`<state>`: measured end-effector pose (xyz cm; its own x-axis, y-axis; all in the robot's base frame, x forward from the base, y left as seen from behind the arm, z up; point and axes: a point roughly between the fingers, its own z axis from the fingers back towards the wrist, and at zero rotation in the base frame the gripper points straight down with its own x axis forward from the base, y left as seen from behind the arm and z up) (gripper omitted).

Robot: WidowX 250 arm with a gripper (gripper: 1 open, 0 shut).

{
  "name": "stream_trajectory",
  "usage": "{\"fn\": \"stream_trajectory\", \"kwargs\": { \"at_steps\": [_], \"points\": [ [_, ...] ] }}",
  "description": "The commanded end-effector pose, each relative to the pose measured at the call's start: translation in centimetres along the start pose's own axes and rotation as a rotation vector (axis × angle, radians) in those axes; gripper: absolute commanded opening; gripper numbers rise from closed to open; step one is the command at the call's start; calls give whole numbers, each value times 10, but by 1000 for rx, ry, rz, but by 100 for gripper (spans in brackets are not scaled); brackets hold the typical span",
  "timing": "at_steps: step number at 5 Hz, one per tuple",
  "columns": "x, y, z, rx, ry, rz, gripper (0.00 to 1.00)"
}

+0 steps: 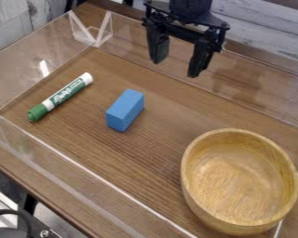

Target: Put the blue block in the brown bowl

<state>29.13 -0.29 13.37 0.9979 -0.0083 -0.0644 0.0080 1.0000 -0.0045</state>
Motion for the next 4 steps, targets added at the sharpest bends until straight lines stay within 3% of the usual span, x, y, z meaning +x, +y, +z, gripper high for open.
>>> {"fn": "stream_trajectory", "kwargs": {
  "at_steps": [1, 4],
  "points": [
    [-1, 4, -7, -2, 13, 3, 100],
    [-15, 46, -22, 3, -29, 49, 100]
  ]
}}
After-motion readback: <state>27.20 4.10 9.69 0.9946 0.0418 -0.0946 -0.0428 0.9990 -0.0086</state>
